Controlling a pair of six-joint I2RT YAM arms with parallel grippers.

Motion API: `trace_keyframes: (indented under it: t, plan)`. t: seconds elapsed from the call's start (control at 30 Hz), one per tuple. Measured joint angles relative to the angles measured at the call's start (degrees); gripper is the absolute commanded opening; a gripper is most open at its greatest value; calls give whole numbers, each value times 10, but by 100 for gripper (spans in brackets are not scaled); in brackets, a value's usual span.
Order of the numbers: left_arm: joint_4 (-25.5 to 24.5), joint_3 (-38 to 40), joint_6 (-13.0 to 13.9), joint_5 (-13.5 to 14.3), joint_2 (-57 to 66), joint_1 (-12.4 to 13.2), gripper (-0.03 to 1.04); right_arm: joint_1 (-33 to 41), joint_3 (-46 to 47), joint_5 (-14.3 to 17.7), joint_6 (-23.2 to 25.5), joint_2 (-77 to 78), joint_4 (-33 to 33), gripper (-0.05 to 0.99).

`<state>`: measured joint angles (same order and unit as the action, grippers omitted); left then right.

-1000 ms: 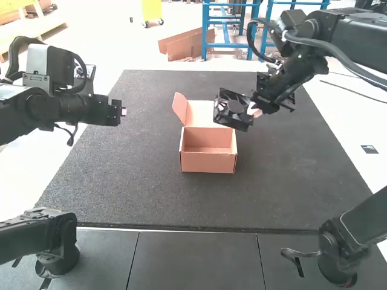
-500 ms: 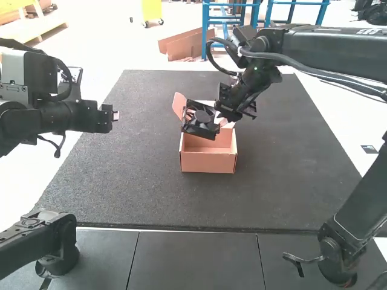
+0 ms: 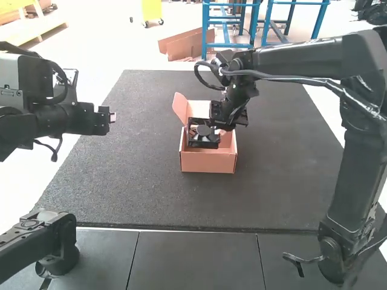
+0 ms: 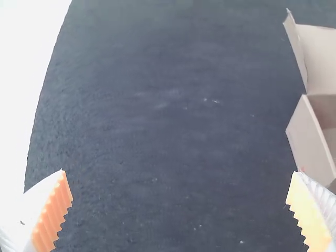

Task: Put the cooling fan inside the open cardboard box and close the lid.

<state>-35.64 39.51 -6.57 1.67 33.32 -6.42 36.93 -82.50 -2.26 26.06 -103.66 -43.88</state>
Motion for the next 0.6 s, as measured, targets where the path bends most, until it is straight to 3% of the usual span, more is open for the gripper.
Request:
trace_keyframes:
  t: [0.6]
  plan:
    - [-2,0,-2,0,0,4,97,-38,-42,19,-8,-66,21,-1]
